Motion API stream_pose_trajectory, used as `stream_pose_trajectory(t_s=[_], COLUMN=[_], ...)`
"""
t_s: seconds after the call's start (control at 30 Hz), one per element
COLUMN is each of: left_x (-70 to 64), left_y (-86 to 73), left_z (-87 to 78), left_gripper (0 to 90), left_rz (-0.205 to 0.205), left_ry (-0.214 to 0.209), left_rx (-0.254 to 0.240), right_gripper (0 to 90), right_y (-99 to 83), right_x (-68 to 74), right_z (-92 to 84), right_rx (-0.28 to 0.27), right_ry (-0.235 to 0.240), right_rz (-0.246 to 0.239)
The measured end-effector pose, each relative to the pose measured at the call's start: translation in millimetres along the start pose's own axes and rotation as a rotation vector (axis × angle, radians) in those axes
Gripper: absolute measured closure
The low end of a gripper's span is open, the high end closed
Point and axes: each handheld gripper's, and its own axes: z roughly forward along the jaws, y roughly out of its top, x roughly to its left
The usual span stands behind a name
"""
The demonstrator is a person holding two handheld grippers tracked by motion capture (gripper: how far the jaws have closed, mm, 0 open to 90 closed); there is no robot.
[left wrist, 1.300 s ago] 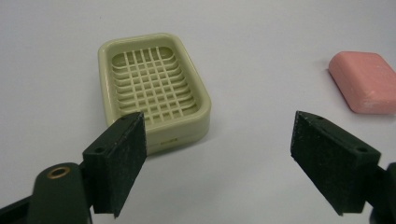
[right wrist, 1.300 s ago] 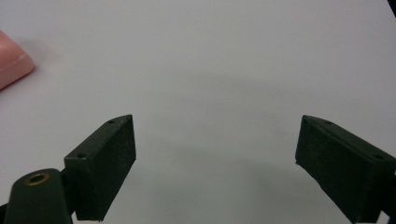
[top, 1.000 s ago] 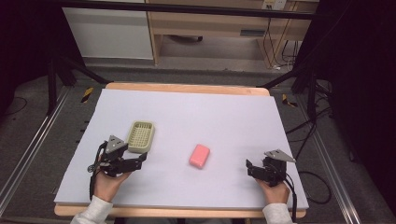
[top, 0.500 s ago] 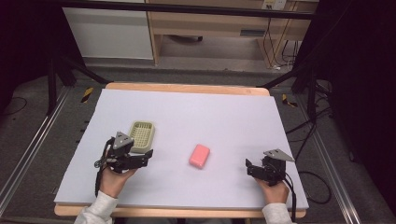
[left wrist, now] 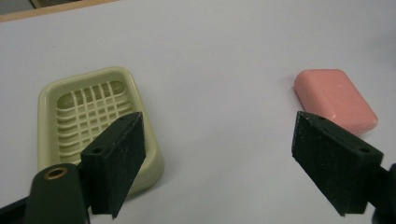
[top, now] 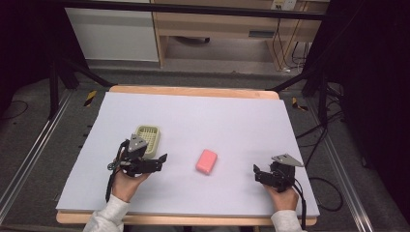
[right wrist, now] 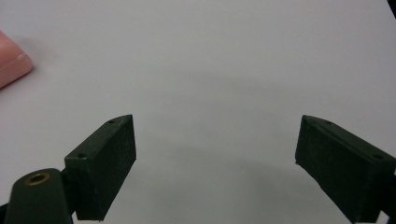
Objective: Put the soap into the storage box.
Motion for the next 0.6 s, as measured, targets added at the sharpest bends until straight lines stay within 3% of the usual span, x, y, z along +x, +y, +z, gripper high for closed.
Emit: stream_pose_trajectory(t_s=[0.6], left_x=[-23.6], left_y=[17.0], left_z=[15.9], left_gripper=[16.5], left_rz=[0.018], left_ry=[-0.044], left_rx=[0.001], right_gripper=[12.6], right_y=[0.9], right_x=[0.5], right_z=[-0.4], right_rx=[-0.006], right_ry=[0.004], right_rz=[0.0])
